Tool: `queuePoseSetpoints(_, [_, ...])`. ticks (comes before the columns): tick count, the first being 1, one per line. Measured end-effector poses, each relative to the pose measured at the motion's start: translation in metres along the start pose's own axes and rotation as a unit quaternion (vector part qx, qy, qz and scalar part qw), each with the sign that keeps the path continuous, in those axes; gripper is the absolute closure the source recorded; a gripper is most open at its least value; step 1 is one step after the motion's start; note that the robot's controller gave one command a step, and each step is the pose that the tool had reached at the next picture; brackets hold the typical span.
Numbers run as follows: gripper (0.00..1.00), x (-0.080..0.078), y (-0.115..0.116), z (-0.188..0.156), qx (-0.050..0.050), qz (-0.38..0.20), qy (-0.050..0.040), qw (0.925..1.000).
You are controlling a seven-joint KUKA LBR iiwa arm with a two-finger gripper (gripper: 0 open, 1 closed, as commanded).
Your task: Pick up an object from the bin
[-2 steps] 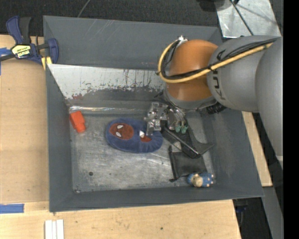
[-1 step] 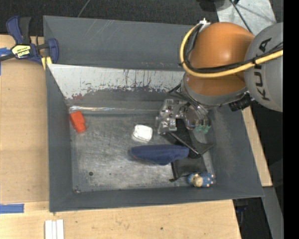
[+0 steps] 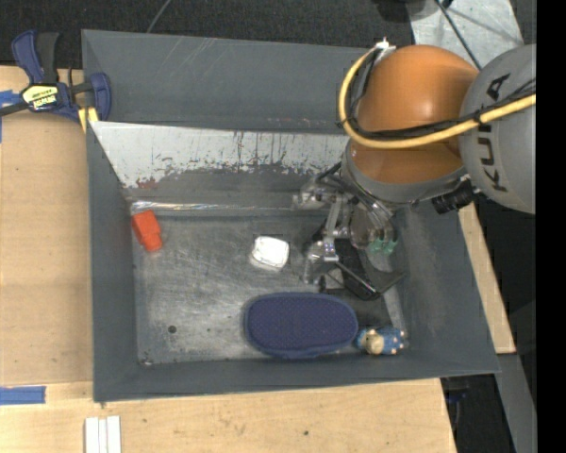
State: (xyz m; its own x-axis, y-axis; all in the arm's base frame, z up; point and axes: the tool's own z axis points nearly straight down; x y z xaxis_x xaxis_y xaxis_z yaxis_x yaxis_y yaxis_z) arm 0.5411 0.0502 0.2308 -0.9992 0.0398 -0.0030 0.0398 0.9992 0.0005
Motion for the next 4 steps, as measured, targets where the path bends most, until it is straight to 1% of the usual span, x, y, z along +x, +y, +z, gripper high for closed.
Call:
queuePoseSetpoints(1, [0.0,0.055,-0.059,0.102,0.001,0.001,0.0059,1.0])
queuePoseSetpoints(2, [0.0,0.047,-0.036,0.155,0.003,-0.057,0.0004,0.9984])
queuePoseSetpoints(3, [1.0,0.046,-0.035,0.154,0.002,-0.056,-0.0014,0.9984])
queuePoseSetpoints(4, [1.0,0.034,-0.004,0.015,0.0,-0.061,-0.0044,0.9981])
